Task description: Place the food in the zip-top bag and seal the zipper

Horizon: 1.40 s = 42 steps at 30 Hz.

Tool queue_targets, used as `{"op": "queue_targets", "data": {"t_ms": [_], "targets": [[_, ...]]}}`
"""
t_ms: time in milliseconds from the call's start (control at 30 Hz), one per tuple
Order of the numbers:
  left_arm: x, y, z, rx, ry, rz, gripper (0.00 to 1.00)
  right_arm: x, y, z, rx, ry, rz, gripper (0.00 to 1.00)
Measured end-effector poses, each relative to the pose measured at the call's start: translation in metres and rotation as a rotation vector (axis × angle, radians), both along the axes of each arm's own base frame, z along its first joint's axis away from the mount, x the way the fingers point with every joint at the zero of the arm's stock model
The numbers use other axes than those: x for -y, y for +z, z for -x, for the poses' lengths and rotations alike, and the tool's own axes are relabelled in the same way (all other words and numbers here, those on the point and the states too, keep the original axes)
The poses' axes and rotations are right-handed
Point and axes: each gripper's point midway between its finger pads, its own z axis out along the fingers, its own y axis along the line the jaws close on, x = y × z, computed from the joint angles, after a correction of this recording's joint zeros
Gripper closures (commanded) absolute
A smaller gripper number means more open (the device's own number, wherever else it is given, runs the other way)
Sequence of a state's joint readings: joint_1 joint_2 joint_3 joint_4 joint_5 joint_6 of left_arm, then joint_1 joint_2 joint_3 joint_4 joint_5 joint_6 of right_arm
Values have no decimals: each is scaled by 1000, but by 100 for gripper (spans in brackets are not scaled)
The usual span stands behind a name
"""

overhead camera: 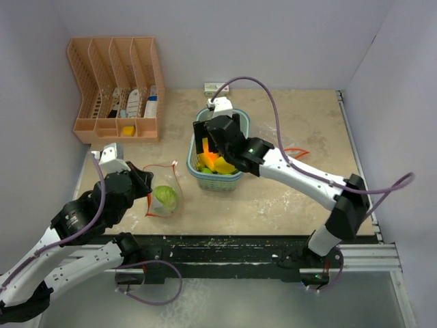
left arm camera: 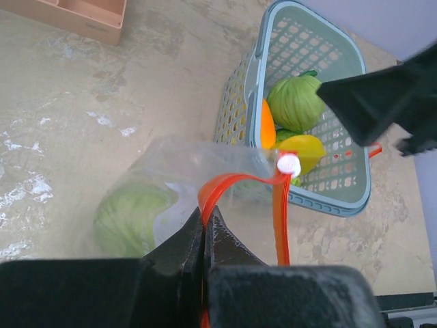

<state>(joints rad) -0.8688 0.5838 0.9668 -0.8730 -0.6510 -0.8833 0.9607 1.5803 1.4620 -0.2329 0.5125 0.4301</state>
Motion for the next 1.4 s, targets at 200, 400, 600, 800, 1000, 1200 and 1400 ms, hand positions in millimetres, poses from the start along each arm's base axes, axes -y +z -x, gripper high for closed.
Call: {"op": "queue_targets", "data": {"t_ms": [200, 400, 600, 800, 1000, 1200, 1400], "targets": [[-1, 1, 2, 6, -1, 20, 100, 18, -73, -44, -100, -98, 148, 1], [1, -7, 3, -10, -12, 14, 100, 31, -108, -70, -102, -192, 263, 2], [0, -4, 5, 0, -16, 28, 100, 39, -119, -88, -81, -258, 333, 6], [-4, -4, 9, 7, -16, 36, 100, 51, -137, -94, -109, -295, 368, 34], [-7, -8, 11, -7, -15, 20, 100, 57, -147, -95, -123, -326, 349, 80], [-10, -10, 12, -14, -8, 11, 100, 61, -135, -88, -131, -313, 325, 90], [-15, -13, 12, -19, 13, -7, 100, 60, -53, -56, -83, -172, 155, 92]]}}
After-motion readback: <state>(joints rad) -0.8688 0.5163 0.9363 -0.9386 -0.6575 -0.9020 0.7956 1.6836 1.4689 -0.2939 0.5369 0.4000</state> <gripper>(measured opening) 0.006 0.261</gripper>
